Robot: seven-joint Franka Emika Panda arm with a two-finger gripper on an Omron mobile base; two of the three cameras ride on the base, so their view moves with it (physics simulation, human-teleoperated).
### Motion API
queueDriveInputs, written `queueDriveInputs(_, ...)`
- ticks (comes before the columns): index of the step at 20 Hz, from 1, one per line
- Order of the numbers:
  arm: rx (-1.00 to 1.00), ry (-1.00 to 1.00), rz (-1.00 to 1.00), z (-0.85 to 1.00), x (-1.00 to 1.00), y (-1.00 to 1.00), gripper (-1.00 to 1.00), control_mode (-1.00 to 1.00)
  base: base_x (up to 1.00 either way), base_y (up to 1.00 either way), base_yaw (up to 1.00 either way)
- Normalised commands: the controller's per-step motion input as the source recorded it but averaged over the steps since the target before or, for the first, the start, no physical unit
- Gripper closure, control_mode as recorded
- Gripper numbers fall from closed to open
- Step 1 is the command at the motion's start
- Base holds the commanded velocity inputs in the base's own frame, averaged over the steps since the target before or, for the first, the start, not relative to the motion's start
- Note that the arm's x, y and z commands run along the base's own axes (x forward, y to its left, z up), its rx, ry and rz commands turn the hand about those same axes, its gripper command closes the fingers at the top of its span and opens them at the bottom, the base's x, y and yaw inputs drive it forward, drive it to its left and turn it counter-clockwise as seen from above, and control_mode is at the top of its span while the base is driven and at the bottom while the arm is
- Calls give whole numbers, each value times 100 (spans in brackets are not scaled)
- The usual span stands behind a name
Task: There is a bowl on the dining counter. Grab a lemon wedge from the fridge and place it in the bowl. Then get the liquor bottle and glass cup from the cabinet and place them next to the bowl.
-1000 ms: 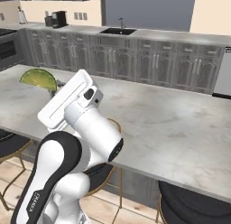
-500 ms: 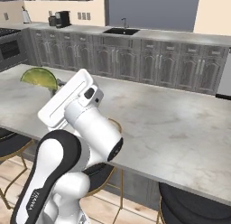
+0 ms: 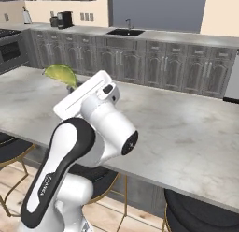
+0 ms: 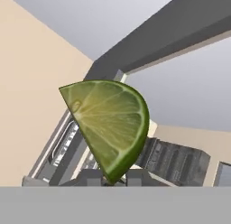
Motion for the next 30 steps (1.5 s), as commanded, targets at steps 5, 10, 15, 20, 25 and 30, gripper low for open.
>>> queueDriveInputs(5, 0, 20, 7, -32, 27, -17, 100, -100, 0, 0, 0)
queueDriveInputs(10, 0, 18, 11, -46, 17, -8, 100, -100, 0, 0, 0)
queueDriveInputs(15, -6, 30, 5, -43, 21, 0, 100, -100, 0, 0, 0)
queueDriveInputs(20, -9, 34, 3, -40, 25, 0, 100, -100, 0, 0, 0)
queueDriveInputs(25, -8, 32, 2, -39, 19, 0, 100, -100, 0, 0, 0)
queueDriveInputs(30, -8, 29, 1, -42, 12, 0, 100, -100, 0, 0, 0)
